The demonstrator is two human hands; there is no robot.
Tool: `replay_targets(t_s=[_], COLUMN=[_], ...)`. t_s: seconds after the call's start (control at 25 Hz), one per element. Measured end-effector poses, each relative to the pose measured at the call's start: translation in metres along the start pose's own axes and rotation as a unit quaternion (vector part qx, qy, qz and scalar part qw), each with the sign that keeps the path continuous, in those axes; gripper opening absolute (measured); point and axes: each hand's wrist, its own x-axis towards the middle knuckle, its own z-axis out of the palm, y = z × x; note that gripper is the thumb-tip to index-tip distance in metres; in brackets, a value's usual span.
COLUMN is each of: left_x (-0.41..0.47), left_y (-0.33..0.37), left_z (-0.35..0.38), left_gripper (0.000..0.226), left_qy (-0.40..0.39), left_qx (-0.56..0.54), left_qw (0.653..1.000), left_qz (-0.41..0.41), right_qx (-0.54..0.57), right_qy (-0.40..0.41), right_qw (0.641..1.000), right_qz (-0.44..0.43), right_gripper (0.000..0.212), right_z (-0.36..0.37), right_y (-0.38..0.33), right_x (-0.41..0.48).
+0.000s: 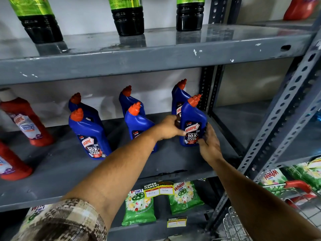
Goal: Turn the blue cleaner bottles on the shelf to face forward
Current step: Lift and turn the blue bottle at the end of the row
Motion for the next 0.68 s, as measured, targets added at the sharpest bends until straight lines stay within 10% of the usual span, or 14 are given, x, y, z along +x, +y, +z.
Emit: replay_targets(t_s=[0.68], left_x=[-0.005], left_y=[-0.029], left_z=[0.030], left_gripper=[0.039], left_qy=[0.098], left_qx=[-0.007], left_qw=[0.995], left_qz=[0.003], right_qx=[0.039], right_qy=[0.024], right_qw=[0.997], right_qz=[0.062], right_gripper=[0.039], right_z=[-0.005], right_y=[-0.005], right_x=[0.015])
